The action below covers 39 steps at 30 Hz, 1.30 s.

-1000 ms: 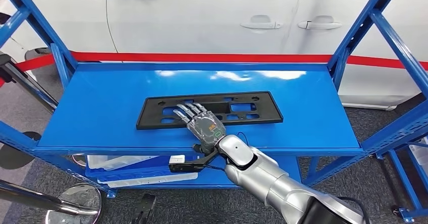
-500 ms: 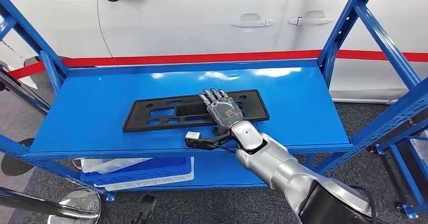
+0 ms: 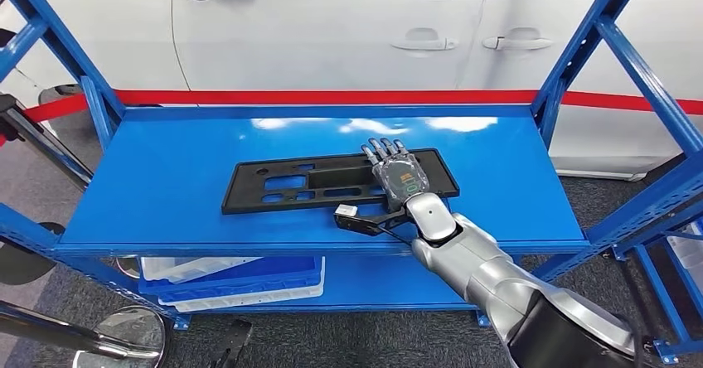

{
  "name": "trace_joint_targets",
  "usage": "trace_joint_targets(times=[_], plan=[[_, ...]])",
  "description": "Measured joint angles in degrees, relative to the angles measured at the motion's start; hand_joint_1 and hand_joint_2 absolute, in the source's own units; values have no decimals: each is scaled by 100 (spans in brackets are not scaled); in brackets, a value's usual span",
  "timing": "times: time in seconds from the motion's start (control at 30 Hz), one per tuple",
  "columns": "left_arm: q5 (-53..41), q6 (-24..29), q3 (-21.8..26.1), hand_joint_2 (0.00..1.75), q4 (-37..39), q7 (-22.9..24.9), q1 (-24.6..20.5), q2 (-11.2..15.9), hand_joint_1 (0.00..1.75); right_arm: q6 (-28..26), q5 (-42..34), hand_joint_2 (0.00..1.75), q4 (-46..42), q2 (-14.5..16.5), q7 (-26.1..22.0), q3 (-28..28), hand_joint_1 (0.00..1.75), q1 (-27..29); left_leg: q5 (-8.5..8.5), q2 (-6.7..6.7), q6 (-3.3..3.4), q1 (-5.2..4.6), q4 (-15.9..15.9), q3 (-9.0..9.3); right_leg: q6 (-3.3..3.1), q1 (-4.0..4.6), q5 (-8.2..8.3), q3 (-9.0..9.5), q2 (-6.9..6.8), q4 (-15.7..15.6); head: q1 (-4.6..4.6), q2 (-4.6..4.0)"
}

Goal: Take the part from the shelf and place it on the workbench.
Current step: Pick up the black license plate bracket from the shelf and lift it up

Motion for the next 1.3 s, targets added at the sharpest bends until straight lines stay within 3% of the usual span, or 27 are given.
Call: trace_joint_targets(times=[0.07,0.13,0.17,0.23,0.3,0.4,0.47,0.5,0.6,0.67,0.8,0.87,0.93,0.97,1.0,1.03,1.1,1.13,1.27,1.3], plan=[[0,0,0,0,0,-1,3,1,0,-17,48,175,4,-21,81,0,81,-11,-24,-7,-39,5,46,-9,4,-24,307,327,-9,-638,1,0],[0,0,0,0,0,-2,0,2,0,-35,76,175,4,-34,126,0,162,-21,-55,-14,-105,-14,122,-45,-35,-17,425,543,-6,-1080,-8,0],[-1,0,0,0,0,-2,-1,3,0,-47,79,175,4,-40,132,0,171,-21,-60,-16,-138,-21,140,-61,-66,-3,408,565,-1,-1137,-11,0],[-8,2,0,0,0,-4,1,5,0,-74,78,175,8,-61,119,0,175,-15,-69,-16,-189,-14,162,-78,-136,8,432,559,5,-1152,-12,0],[-27,16,0,0,0,-15,6,10,0,-92,78,175,12,-86,99,0,175,-12,-216,-11,-240,1,386,-167,-204,-7,460,558,4,-1174,-28,0],[-44,36,0,0,0,-36,7,17,0,-115,79,175,14,-97,76,0,175,10,-697,-7,-308,17,1339,-584,-262,-8,475,543,4,-1181,-65,0],[-50,46,0,0,0,-43,15,20,0,-150,79,175,17,-102,63,0,175,25,-770,-7,-314,20,1708,-769,-266,3,473,541,5,-1179,-64,0],[-62,69,0,0,0,-57,19,20,0,-183,74,175,19,-106,54,0,175,26,-650,-7,-300,18,1595,-724,-265,7,470,546,7,-1179,-63,0],[-121,222,0,0,0,-169,8,25,0,-363,9,175,19,-120,-18,-9,175,17,-127,-9,-206,-12,524,-237,-242,18,457,564,15,-1183,-61,0],[-186,387,-2,0,0,-262,-7,28,0,-545,-66,175,18,-138,-109,-42,175,20,-72,-12,-154,-49,164,-75,-196,23,466,545,21,-1193,-59,0],[-399,944,-11,0,0,-481,-14,27,0,-894,-138,175,-21,-181,-295,-154,175,63,-31,-6,-54,-23,24,-13,-76,33,415,523,21,-1169,-55,0],[-501,1240,-18,0,0,-608,-25,26,0,-1089,-150,175,-66,-221,-385,-209,175,96,0,-1,-4,-7,-31,11,-52,31,134,304,11,-700,-38,0],[-582,1379,-42,0,0,-651,-27,26,0,-1296,-166,175,-129,-243,-480,-271,175,160,-3,-3,17,-13,-23,4,-36,33,-160,-57,8,33,-29,0],[-609,1377,-58,0,0,-643,-23,26,0,-1400,-179,175,-169,-251,-532,-307,175,202,-10,-5,19,-14,-13,4,-27,31,-180,-170,7,244,-30,0],[-627,1344,-73,0,0,-628,-19,26,0,-1499,-192,175,-219,-258,-589,-346,175,239,-21,-8,18,-13,2,4,-21,25,-90,-190,6,252,-28,0],[-635,1297,-84,0,0,-616,-16,26,0,-1590,-204,175,-280,-267,-650,-389,175,264,-38,-12,8,-9,27,5,-18,16,96,-100,4,32,-28,0],[-636,1231,-93,0,0,-631,-17,27,0,-1718,-199,175,-422,-280,-763,-488,175,284,-95,-17,-34,-15,106,-13,-28,1,449,223,1,-682,-27,0],[-639,1241,-97,0,0,-657,-21,27,0,-1762,-170,175,-508,-283,-821,-545,175,294,-118,-18,-61,-26,147,-36,-45,3,521,341,4,-937,-32,0],[-664,1503,-107,175,0,-834,-8,28,0,-1843,137,175,-1019,-290,-1129,-916,175,501,-147,-20,-161,-25,200,-83,-150,26,504,420,13,-1125,-46,0],[-667,1564,-107,175,0,-888,-1,29,0,-1845,225,175,-1198,-291,-1215,-1056,175,575,-206,-18,-191,-20,274,-113,-185,15,510,433,10,-1140,-54,0]])
